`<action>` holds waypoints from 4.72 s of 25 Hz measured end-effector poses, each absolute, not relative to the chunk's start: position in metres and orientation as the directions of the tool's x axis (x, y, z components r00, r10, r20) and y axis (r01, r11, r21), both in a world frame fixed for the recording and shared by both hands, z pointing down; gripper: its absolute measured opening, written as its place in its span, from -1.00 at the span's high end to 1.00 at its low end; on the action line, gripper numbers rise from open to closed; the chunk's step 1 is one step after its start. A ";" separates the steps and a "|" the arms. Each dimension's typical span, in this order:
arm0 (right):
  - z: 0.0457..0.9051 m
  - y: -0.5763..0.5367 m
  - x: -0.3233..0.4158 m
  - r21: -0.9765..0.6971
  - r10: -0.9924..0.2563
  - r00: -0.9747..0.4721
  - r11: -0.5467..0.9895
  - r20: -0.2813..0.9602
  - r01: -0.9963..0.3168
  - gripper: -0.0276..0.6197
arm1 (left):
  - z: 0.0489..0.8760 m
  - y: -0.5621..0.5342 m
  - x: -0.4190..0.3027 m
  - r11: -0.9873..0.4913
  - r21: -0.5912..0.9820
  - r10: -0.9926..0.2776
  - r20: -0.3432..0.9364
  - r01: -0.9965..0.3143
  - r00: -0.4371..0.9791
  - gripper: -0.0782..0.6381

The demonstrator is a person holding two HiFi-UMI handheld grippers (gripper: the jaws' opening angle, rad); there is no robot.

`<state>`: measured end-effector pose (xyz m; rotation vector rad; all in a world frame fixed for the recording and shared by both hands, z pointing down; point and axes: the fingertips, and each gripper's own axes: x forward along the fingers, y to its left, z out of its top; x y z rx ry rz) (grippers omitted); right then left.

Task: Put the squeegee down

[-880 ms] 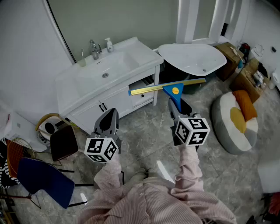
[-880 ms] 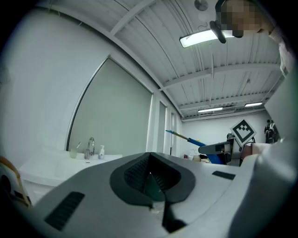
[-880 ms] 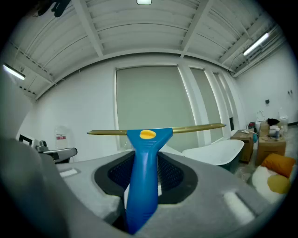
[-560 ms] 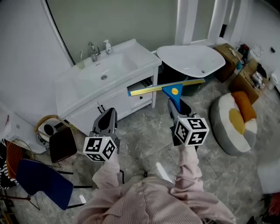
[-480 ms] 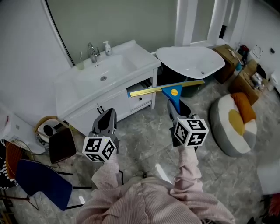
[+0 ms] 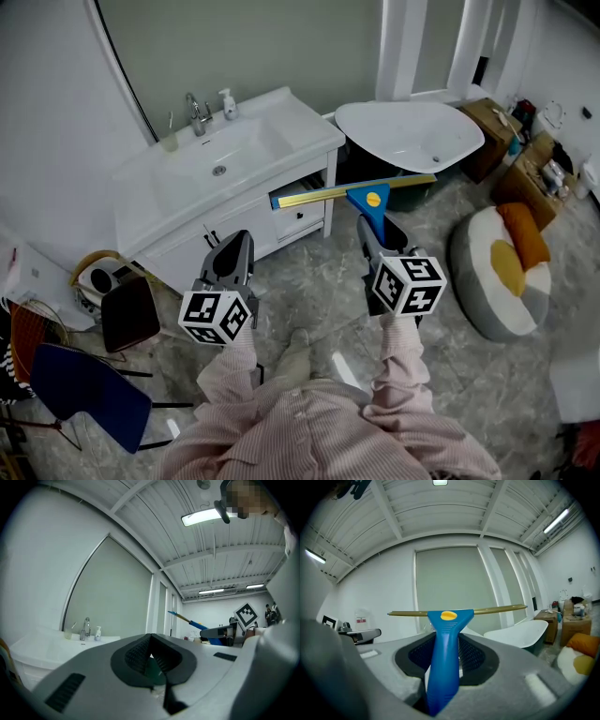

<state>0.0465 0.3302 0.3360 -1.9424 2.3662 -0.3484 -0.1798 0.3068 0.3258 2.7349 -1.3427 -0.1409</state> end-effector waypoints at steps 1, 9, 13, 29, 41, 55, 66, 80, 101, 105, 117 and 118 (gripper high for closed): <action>0.337 0.325 0.049 -0.213 -0.975 -0.201 0.177 0.098 -0.961 0.49 | 0.327 0.302 -0.178 -0.611 0.122 -0.790 -0.040 -0.782 0.611 0.78; 0.351 0.269 0.064 -0.227 -0.976 -0.186 0.156 0.117 -0.961 0.49 | 0.336 0.238 -0.162 -0.626 0.129 -0.778 -0.035 -0.769 0.628 0.78; 0.355 0.231 0.073 -0.226 -0.975 -0.179 0.147 0.131 -0.963 0.49 | 0.339 0.195 -0.153 -0.631 0.138 -0.773 -0.034 -0.763 0.634 0.78; 0.366 0.086 0.079 -0.250 -0.970 -0.179 0.134 0.164 -0.959 0.49 | 0.349 0.047 -0.140 -0.646 0.166 -0.756 -0.004 -0.745 0.654 0.78; 0.381 0.029 0.086 -0.280 -0.971 -0.159 0.106 0.176 -0.954 0.49 | 0.363 -0.008 -0.137 -0.650 0.167 -0.749 0.020 -0.741 0.662 0.78; 0.401 -0.073 0.116 -0.300 -0.961 -0.187 0.120 0.204 -0.946 0.49 | 0.385 -0.099 -0.121 -0.607 0.186 -0.777 0.063 -0.773 0.626 0.78; 0.416 -0.195 0.129 -0.312 -0.918 -0.296 0.208 0.266 -0.927 0.49 | 0.402 -0.197 -0.095 -0.541 0.241 -0.811 0.104 -0.806 0.576 0.78; 0.449 -0.289 0.125 -0.328 -0.829 -0.430 0.320 0.358 -0.889 0.49 | 0.429 -0.269 -0.078 -0.441 0.304 -0.851 0.157 -0.844 0.501 0.78; 0.521 -0.370 0.092 -0.297 -0.675 -0.502 0.406 0.540 -0.864 0.49 | 0.495 -0.323 -0.076 -0.311 0.402 -0.852 0.284 -0.861 0.440 0.78; 0.538 -0.383 0.085 -0.264 -0.656 -0.472 0.395 0.590 -0.880 0.49 | 0.513 -0.333 -0.079 -0.302 0.429 -0.828 0.323 -0.851 0.457 0.78; 0.581 -0.400 0.071 -0.151 -0.602 -0.380 0.396 0.703 -0.906 0.49 | 0.557 -0.352 -0.085 -0.259 0.495 -0.777 0.403 -0.829 0.484 0.78; 0.584 -0.400 0.071 -0.144 -0.597 -0.373 0.396 0.710 -0.907 0.49 | 0.560 -0.352 -0.086 -0.255 0.498 -0.776 0.406 -0.829 0.483 0.78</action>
